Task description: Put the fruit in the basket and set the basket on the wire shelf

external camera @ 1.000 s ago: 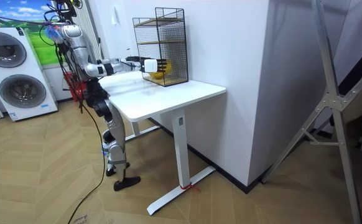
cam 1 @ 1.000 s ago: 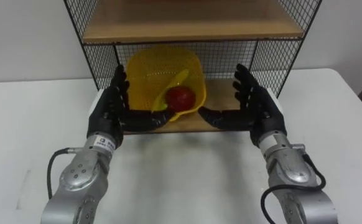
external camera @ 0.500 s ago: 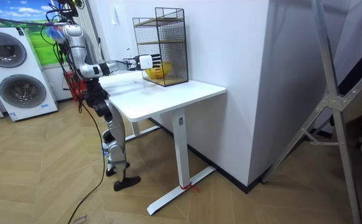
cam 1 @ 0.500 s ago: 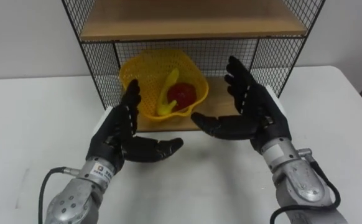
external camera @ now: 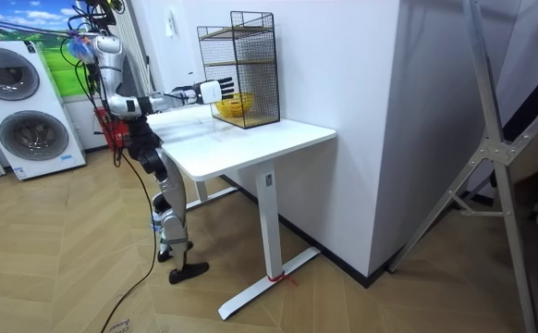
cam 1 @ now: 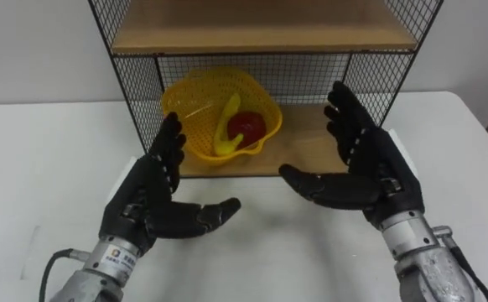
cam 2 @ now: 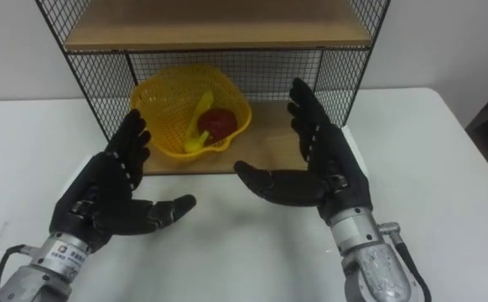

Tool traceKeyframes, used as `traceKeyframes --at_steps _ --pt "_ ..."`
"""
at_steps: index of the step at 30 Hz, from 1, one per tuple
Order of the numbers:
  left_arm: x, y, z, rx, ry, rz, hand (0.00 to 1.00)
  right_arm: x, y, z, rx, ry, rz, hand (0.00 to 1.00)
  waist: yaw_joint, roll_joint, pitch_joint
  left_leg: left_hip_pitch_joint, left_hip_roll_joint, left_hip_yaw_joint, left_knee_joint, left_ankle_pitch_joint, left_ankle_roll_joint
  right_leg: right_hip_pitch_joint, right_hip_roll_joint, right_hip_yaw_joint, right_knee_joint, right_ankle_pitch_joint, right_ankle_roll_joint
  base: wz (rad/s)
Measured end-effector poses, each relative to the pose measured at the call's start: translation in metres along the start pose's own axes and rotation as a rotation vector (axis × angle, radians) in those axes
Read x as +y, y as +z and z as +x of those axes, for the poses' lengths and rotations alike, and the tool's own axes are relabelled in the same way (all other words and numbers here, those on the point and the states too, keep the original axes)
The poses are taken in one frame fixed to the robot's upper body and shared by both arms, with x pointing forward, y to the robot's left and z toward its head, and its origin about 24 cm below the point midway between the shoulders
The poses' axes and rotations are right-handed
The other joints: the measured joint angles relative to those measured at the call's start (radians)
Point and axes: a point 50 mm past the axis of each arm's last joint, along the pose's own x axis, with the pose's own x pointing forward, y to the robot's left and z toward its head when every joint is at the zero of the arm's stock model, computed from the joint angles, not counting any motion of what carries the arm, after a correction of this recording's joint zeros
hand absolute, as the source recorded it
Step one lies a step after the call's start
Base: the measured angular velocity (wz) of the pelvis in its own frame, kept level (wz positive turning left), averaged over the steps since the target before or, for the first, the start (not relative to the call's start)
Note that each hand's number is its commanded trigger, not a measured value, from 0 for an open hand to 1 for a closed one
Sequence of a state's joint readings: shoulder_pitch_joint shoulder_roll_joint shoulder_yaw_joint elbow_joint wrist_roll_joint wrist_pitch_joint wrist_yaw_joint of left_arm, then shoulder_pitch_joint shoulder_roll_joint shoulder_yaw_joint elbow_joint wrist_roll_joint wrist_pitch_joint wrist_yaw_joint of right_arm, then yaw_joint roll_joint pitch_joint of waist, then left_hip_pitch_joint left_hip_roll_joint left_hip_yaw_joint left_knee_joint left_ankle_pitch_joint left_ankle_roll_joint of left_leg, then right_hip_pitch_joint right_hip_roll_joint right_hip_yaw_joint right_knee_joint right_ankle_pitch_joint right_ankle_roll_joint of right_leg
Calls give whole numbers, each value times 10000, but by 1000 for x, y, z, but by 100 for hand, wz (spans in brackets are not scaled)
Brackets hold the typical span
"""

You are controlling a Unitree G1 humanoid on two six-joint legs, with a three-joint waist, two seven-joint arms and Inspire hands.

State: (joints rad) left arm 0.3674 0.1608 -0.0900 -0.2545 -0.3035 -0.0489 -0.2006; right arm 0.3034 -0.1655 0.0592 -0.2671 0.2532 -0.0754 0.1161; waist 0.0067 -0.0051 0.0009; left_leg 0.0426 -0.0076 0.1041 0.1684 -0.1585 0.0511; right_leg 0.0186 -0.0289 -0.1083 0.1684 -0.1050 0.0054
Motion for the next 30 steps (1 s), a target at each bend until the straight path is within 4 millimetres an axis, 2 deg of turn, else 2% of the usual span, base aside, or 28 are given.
traceKeyframes --at_steps 6,12,16,19,21,24,30 --pt "5 7 -2 -579 318 -189 0 -5 2 -4 -238 -531 34 0 -63 34 -18 -110 -17 -81 32 -5 1 -73 -23 -63 2 -19 -5 2" --pt "25 28 -7 -1748 1279 -978 0 -31 16 -8 -913 -2183 -525 0 16 151 -32 -240 -22 -116 27 4 0 -225 -15 -81 13 32 -29 1" --pt "37 43 -11 -2344 1756 -705 0 -39 21 -10 -1118 -2846 -1000 0 37 215 -62 -312 -14 -115 37 6 -5 -288 11 -26 25 45 -36 0" --pt "54 64 -20 -3386 2951 -438 0 -49 33 -15 -1586 -3569 -1408 0 129 290 -60 -329 -8 -116 32 9 -10 -301 19 -14 19 53 -42 0" --pt "73 85 -35 -4495 4385 50 0 -64 48 -23 -2291 -4715 -1937 0 247 324 -76 -311 -16 -138 -4 14 -16 -309 11 -28 18 50 -39 0" --pt "91 101 -53 -5399 5976 505 0 -84 62 -34 -3043 -6217 -2316 0 305 324 -87 -239 -17 -139 -5 15 -16 -241 14 -23 15 40 -29 1" --pt "115 117 -85 -6427 8727 903 0 -114 81 -59 -4086 -9591 -2951 0 307 284 -86 -141 -45 -235 -10 -2 -36 -188 -12 -56 51 -161 109 2"
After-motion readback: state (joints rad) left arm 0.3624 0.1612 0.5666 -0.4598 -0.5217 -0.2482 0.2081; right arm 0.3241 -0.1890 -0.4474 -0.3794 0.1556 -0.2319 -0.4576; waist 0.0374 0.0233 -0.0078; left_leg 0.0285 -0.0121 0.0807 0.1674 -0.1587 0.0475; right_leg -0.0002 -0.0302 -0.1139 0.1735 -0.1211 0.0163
